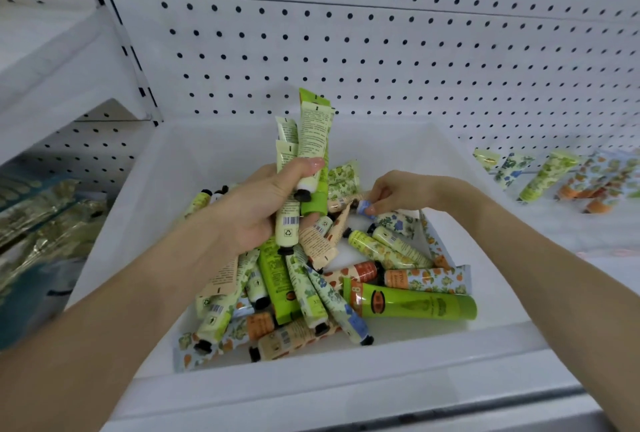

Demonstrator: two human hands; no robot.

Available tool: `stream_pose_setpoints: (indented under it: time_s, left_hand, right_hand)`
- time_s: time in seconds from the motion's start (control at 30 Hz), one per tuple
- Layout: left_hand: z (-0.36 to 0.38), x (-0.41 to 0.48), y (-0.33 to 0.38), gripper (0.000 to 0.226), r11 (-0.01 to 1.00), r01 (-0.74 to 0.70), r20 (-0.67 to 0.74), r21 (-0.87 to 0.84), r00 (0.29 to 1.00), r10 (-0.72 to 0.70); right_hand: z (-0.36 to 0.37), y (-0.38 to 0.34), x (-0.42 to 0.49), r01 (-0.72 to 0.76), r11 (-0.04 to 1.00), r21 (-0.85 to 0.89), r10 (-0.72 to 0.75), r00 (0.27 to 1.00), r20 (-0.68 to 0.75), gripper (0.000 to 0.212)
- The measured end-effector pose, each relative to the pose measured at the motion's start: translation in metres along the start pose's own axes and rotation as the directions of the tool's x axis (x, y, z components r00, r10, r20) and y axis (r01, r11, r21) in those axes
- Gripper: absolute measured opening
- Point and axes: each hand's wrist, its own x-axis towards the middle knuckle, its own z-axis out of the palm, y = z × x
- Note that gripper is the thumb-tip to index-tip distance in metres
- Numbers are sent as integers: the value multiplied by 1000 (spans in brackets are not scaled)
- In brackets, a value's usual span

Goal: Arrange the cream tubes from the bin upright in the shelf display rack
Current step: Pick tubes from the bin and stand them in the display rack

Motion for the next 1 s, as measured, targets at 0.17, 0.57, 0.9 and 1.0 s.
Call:
stream_pose_setpoints:
  time_s: [0.17, 0.57, 0.9, 1.0]
  left_hand:
    - [5, -2, 1, 25, 1000, -1, -37, 20, 999, 1]
    - [87, -40, 26, 19, 979, -198, -11, 41, 980, 199]
    - [246, -21, 3, 12, 941, -320, -93, -109, 946, 310]
    - [291, -10, -13, 13, 932, -341, -155, -125, 934, 321]
  right_hand:
    - [-21, -2, -22, -7, 980, 199, 32, 992, -123, 36]
    - [-87, 2, -171, 51, 865, 499, -4, 995, -95, 29]
    - [-135, 114, -272, 200, 920, 336, -38, 901, -433, 23]
    - [-139, 161, -281, 205, 949, 239, -54, 853, -519, 28]
